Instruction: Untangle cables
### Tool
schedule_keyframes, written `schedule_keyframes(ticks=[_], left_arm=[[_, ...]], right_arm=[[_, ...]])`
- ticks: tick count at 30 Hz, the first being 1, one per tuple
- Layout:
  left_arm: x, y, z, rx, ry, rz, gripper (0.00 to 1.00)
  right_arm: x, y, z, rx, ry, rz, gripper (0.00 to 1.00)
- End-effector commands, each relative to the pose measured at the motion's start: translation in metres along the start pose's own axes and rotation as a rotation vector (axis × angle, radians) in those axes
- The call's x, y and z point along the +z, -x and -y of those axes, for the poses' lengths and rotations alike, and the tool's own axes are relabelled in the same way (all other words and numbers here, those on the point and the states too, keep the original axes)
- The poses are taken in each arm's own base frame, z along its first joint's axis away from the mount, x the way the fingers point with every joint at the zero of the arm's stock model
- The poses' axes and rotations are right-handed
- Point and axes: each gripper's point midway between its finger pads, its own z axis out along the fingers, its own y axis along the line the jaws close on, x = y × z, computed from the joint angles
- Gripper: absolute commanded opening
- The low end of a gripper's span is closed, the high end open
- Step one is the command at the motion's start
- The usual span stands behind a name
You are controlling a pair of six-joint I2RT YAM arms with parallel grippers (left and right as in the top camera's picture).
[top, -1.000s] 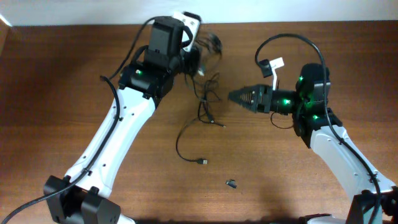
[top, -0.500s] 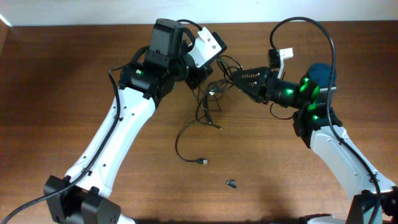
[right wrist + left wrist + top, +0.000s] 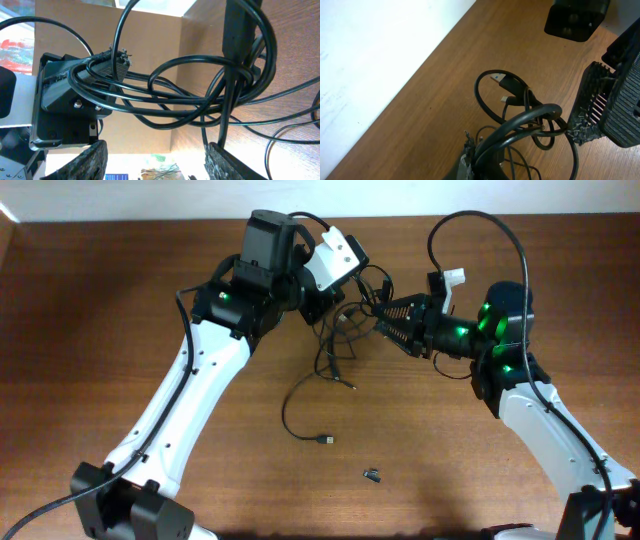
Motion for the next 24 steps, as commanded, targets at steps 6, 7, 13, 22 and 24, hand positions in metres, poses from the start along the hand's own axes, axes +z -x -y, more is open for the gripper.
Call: schedule_keyframes(ticks=[6, 7, 13, 22, 24], left_arm=[[-0.008, 0.015, 0.001, 0.032, -0.007, 0.045, 0.00], [-0.008, 0.015, 0.001, 0.046, -0.007, 0.044, 0.00], [-0.008, 0.013, 0.002, 0.088, -0.010, 0.039, 0.00], [-0.010, 0.019, 0.023, 0.077, -0.126, 0.085, 0.00], [-0.010, 0.018, 0.023, 0.076, -0.126, 0.084, 0.00]], right_arm=[[0.001, -0.003, 0.019, 0.000, -0.064, 0.008, 0.63], [0.000, -0.003, 0.023, -0.003, -0.080, 0.016, 0.64], [0.000, -0.002, 0.024, -0.009, -0.086, 0.021, 0.68], [-0.002, 0.012, 0.033, -0.115, -0.142, 0.096, 0.64], [-0.002, 0.012, 0.033, -0.115, -0.141, 0.095, 0.38]])
